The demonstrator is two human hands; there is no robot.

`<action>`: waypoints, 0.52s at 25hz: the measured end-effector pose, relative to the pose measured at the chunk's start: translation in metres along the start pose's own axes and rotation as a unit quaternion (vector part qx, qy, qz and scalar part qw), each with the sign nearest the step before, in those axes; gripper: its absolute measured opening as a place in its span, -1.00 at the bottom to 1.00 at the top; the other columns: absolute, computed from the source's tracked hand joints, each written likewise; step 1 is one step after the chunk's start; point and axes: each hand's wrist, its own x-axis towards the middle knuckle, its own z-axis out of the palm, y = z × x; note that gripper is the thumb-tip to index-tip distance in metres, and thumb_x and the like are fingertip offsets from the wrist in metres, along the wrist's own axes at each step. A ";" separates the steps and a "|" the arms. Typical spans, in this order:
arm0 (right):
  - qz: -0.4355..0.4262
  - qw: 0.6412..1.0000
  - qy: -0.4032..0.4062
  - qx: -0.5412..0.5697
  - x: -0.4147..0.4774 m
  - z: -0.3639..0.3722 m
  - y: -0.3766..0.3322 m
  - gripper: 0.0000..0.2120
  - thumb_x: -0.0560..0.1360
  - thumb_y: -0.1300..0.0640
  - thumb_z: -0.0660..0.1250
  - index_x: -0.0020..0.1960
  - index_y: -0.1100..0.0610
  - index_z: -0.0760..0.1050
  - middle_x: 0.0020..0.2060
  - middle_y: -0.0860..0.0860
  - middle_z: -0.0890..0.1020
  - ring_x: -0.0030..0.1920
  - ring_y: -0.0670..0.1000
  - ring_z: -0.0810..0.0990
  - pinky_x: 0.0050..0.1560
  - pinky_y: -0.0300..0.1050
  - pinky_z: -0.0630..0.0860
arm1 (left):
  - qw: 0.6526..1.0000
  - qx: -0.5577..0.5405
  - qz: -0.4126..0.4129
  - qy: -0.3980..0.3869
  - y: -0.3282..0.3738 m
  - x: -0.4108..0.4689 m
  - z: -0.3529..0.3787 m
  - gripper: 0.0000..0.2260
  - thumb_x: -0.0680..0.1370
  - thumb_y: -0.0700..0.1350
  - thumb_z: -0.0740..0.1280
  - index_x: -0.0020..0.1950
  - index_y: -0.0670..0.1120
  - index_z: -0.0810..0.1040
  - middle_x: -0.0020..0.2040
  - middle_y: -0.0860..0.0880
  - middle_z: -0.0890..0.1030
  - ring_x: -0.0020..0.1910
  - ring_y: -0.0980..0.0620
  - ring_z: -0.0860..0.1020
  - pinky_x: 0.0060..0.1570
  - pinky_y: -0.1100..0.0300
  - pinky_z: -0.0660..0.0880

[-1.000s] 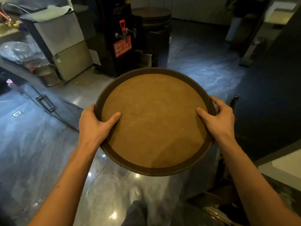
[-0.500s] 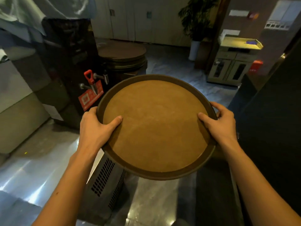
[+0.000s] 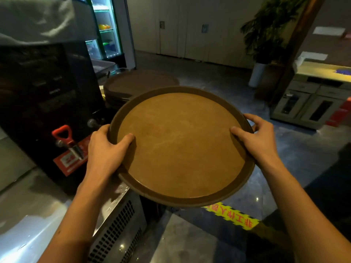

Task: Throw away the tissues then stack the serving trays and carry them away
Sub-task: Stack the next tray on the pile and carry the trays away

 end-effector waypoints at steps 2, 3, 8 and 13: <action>-0.024 0.999 -0.032 0.000 0.055 0.016 -0.005 -0.41 0.42 0.04 0.49 0.41 0.01 0.41 0.05 -0.07 0.51 -0.04 -0.07 0.50 -0.06 -0.12 0.48 | 0.999 -0.028 -0.011 0.039 0.010 0.027 0.023 -0.43 0.38 0.22 0.40 0.32 -0.01 0.48 0.14 -0.01 0.59 0.06 -0.02 0.59 0.01 -0.07 0.59; -0.035 0.998 -0.046 -0.004 0.078 0.025 -0.009 -0.41 0.43 0.04 0.49 0.42 0.02 0.40 0.11 -0.03 0.52 -0.02 -0.07 0.49 -0.05 -0.13 0.46 | 0.997 -0.039 -0.019 0.060 0.014 0.039 0.031 -0.50 0.43 0.15 0.40 0.30 -0.03 0.50 0.12 -0.01 0.61 0.04 0.01 0.61 0.00 -0.03 0.59; -0.068 0.991 -0.118 -0.020 0.187 0.089 -0.021 -0.42 0.45 0.02 0.46 0.42 0.07 0.38 0.34 0.09 0.49 0.23 0.09 0.50 0.05 -0.06 0.42 | 0.984 -0.082 -0.060 0.149 0.021 0.113 0.065 -0.71 0.50 0.02 0.38 0.21 0.03 0.55 -0.07 0.16 0.60 -0.08 0.15 0.61 -0.11 0.14 0.57; -0.072 0.984 -0.158 -0.046 0.278 0.158 -0.034 -0.41 0.45 -0.03 0.46 0.42 0.06 0.39 0.33 0.12 0.49 0.24 0.13 0.50 0.05 -0.04 0.43 | 0.973 -0.117 -0.094 0.177 0.004 0.189 0.090 -0.69 0.45 0.04 0.39 0.17 0.04 0.56 0.05 -0.01 0.61 -0.06 0.04 0.62 -0.21 0.11 0.58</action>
